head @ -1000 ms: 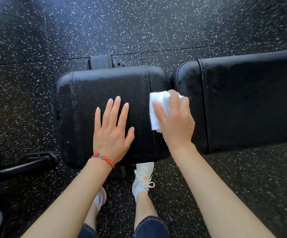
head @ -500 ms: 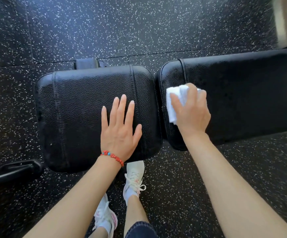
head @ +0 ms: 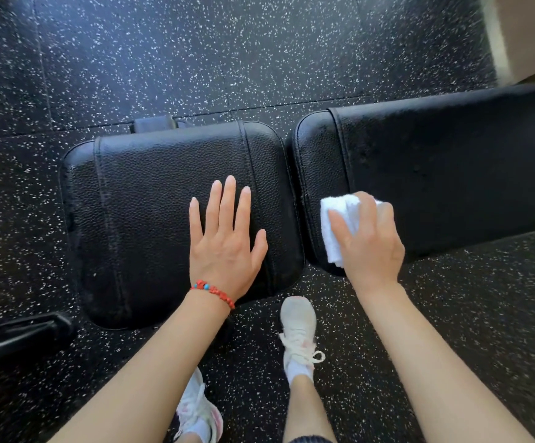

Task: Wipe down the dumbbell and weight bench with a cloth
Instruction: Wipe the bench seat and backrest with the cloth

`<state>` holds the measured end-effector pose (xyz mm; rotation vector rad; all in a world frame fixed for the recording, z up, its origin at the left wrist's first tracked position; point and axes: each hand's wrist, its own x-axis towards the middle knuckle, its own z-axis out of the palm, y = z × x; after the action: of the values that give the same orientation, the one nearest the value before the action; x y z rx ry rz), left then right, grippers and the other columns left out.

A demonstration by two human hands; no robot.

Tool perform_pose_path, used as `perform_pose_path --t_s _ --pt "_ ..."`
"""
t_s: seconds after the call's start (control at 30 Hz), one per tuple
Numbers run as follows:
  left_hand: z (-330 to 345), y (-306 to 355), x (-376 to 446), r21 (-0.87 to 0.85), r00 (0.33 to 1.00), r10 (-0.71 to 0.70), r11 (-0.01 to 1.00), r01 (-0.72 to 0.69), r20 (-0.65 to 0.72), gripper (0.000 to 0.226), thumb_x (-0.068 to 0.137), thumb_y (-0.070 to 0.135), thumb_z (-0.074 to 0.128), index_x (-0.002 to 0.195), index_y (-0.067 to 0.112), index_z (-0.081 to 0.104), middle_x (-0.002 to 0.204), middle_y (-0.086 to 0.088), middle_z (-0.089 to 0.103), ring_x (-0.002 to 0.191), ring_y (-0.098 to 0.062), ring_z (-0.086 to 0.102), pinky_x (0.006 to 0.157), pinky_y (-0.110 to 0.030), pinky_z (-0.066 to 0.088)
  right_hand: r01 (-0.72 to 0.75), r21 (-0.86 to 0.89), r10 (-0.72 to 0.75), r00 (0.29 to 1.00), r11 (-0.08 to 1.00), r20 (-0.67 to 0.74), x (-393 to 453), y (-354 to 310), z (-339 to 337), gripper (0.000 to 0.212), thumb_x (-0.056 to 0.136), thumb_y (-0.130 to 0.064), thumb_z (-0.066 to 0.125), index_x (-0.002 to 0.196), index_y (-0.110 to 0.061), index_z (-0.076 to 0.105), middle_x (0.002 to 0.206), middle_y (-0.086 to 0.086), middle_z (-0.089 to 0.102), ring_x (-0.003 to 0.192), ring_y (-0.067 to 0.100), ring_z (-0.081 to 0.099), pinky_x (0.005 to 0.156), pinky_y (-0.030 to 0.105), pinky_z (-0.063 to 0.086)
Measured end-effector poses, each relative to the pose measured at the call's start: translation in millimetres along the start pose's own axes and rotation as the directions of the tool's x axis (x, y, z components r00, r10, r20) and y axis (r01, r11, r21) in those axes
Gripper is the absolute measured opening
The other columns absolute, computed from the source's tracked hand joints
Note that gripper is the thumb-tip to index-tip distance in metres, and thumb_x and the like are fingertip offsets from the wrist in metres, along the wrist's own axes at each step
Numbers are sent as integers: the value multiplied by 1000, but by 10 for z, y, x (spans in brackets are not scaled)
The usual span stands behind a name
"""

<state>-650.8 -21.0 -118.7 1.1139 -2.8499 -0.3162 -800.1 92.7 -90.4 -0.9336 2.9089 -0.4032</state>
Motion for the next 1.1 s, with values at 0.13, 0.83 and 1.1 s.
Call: perform_pose_path --t_s 0.13,0.83,1.1 --pt "0 7 -6 13 1000 -8 1000 8 -4 59 90 36 37 139 4 39 147 -19 34 137 -35 29 111 -55 16 35 -5 -35 999 999 3 592 -178 116 50 87 -46 54 122 -9 54 108 21 52 94 37 54 60 38 42" --pt "190 1065 464 6 999 -28 1000 27 30 57 90 34 38 139 6 41 147 -15 35 135 -33 33 110 -53 19 296 1 -294 949 955 -113 604 760 -11 43 84 -44 53 101 -6 64 72 15 56 56 27 56 40 27 43" --pt "204 1074 461 8 999 -34 999 34 6 57 89 34 39 139 6 41 147 -15 36 134 -34 34 110 -53 19 290 -8 -284 932 957 -226 1269 453 91 43 82 -42 57 97 -4 67 73 18 59 59 29 59 38 28 43"
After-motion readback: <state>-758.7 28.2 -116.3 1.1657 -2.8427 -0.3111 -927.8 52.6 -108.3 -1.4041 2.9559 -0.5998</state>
